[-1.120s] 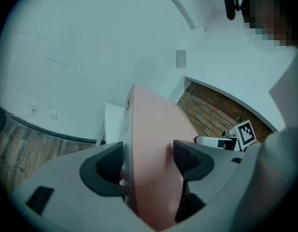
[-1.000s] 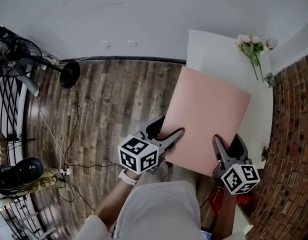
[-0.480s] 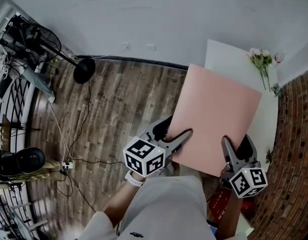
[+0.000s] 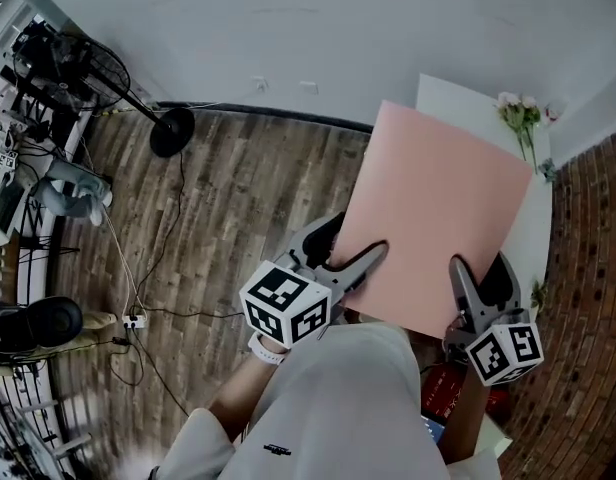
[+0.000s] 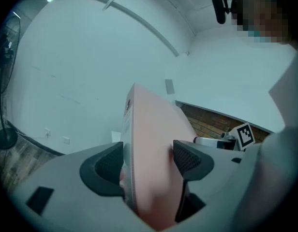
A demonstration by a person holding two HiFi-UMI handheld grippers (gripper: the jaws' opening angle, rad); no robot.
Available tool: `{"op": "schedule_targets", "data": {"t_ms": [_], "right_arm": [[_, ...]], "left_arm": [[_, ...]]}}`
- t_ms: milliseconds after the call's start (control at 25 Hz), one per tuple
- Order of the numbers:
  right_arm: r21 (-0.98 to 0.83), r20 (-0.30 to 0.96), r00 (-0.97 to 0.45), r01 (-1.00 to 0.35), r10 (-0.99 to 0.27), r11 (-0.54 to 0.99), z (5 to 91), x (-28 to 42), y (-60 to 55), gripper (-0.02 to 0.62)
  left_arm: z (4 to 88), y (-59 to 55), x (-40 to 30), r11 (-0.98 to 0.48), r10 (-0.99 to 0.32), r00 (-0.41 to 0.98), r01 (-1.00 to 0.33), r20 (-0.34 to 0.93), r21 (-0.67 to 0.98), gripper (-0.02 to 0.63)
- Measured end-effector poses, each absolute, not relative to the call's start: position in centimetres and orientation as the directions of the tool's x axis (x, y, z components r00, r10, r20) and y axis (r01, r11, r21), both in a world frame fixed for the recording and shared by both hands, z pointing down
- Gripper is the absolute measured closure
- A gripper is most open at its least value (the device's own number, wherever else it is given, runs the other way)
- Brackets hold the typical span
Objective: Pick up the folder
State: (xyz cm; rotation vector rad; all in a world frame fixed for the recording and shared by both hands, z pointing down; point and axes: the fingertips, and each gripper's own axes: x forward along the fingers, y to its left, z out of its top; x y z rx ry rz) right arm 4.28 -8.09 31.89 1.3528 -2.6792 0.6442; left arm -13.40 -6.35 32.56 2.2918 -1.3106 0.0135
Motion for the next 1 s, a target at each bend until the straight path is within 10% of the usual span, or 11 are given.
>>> {"op": "schedule_targets", "data": {"t_ms": [1000], "right_arm": [[-0.267,0.128,-0.586,-0.797,-0.800,0.541,26.9,3.7,-5.3,0.258]], "left_arm": [[27.7,-4.2,-14.0,-0.476,-0.822,0.550,-0.807,0.150,0.349,0.275]]}}
